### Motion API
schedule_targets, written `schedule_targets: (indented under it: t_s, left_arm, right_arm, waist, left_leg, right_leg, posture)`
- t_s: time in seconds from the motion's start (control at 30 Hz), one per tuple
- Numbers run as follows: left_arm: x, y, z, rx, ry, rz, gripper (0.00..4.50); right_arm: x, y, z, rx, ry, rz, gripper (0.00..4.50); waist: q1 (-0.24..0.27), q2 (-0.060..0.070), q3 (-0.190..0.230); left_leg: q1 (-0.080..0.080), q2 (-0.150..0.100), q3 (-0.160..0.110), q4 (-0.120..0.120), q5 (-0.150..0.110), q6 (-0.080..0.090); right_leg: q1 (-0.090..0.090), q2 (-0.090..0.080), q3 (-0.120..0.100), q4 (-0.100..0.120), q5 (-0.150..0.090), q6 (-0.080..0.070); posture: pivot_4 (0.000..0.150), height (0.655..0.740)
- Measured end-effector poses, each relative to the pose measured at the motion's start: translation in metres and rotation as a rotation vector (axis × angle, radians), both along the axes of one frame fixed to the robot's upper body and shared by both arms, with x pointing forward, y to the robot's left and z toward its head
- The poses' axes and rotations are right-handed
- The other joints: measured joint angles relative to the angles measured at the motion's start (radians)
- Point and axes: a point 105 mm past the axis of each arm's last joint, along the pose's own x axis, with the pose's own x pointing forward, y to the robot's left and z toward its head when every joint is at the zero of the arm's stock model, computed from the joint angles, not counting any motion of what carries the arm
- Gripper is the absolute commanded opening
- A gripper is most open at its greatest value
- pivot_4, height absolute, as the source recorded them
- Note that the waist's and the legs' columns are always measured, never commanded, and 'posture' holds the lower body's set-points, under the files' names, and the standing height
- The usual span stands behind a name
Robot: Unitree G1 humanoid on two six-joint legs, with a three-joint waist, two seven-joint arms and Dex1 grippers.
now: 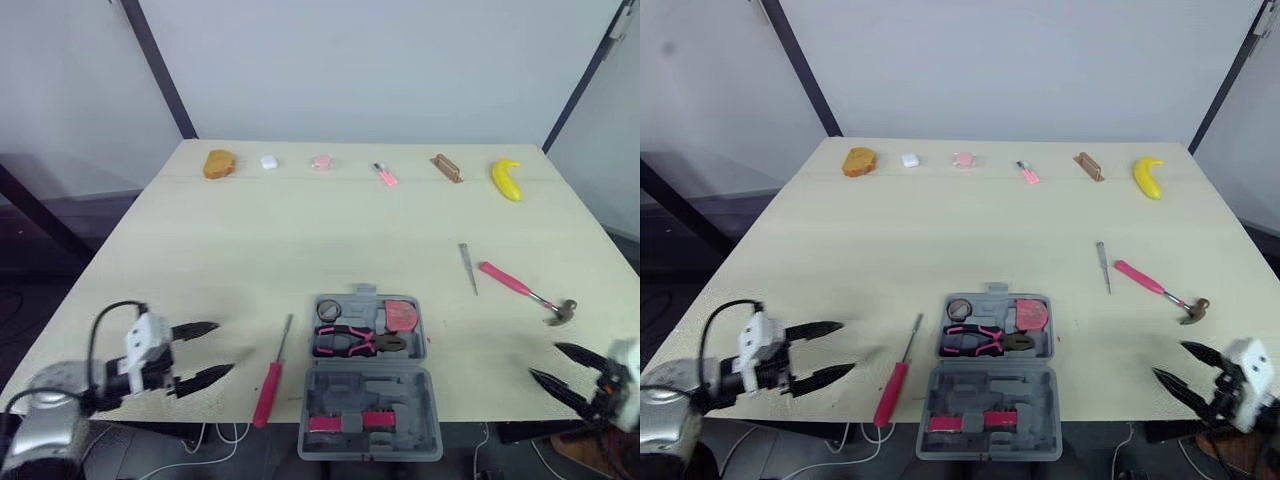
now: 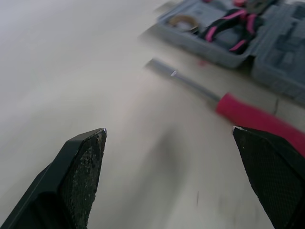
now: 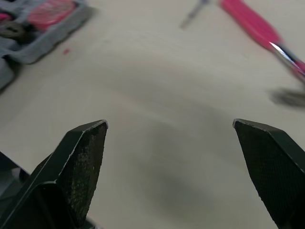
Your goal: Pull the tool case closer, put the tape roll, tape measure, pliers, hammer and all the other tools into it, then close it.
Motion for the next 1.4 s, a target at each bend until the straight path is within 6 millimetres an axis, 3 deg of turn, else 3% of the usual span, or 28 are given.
schedule_targets:
  t_s: [0.03,0.13,0.17,0.23,0.43,0.5,0.87,1.4]
  left_arm:
    - [0.004,-0.006,0.0,-0.002,-0.001,-0.026,4.5]
    - [0.011,-0.028,-0.004,0.0,0.004,-0.11,3.65]
    - [0.012,-0.032,-0.005,0.008,0.008,-0.125,3.13]
    - [0.013,-0.037,-0.008,0.025,0.014,-0.152,2.53]
    - [0.014,-0.061,-0.023,0.056,0.053,-0.272,0.01]
    - [0.017,-0.065,-0.026,0.063,0.064,-0.285,0.0]
    - [0.02,-0.09,-0.036,0.098,0.128,-0.391,0.0]
    - [0.02,-0.094,-0.042,0.116,0.174,-0.398,0.0]
  right_arm:
    - [0.004,0.007,0.001,-0.01,-0.003,0.032,4.43]
    - [0.014,0.032,0.001,-0.013,0.0,0.132,4.5]
    - [0.016,0.037,0.001,-0.015,0.0,0.15,4.1]
    - [0.019,0.044,0.0,-0.025,0.005,0.184,3.8]
    - [0.022,0.078,-0.007,-0.08,0.04,0.35,1.08]
    - [0.021,0.09,-0.01,-0.096,0.051,0.401,0.03]
    - [0.026,0.133,-0.02,-0.174,0.079,0.575,0.03]
    - [0.028,0.147,-0.031,-0.195,0.102,0.625,0.03]
  waist:
    - [0.0,0.0,0.0]
    - [0.0,0.0,0.0]
    - [0.0,0.0,0.0]
    - [0.001,0.0,0.0]
    - [0.001,0.0,0.0]
    - [0.001,0.0,0.0]
    - [0.001,0.0,0.0]
    - [0.001,0.0,0.0]
  left_leg:
    - [0.0,0.0,0.0,0.0,0.0,0.0]
    - [-0.002,0.0,0.0,0.0,0.0,0.0]
    - [-0.002,0.0,0.0,0.0,0.0,0.0]
    - [-0.002,0.0,0.0,0.0,0.0,0.0]
    - [-0.003,0.0,-0.001,0.001,0.0,0.0]
    - [-0.003,0.0,-0.001,0.001,0.0,0.0]
    - [-0.004,-0.001,-0.001,0.002,0.0,0.0]
    - [-0.004,0.0,-0.002,0.002,0.0,0.0]
  right_leg:
    - [0.0,0.001,0.0,0.0,0.0,0.0]
    - [0.0,0.001,-0.002,0.0,0.0,0.0]
    - [0.0,0.001,-0.003,0.0,0.0,0.0]
    - [0.0,0.001,-0.003,-0.001,0.0,0.0]
    - [0.0,0.002,-0.004,0.0,0.0,0.0]
    - [0.0,0.002,-0.004,0.0,0.0,0.0]
    - [0.0,0.002,-0.005,0.0,0.0,0.0]
    - [0.0,0.002,-0.005,0.0,0.0,0.0]
  posture:
    - [0.15,0.74]
    - [0.15,0.74]
    - [0.15,0.74]
    - [0.15,0.74]
    - [0.15,0.74]
    - [0.15,0.74]
    - [0.15,0.74]
    - [0.15,0.74]
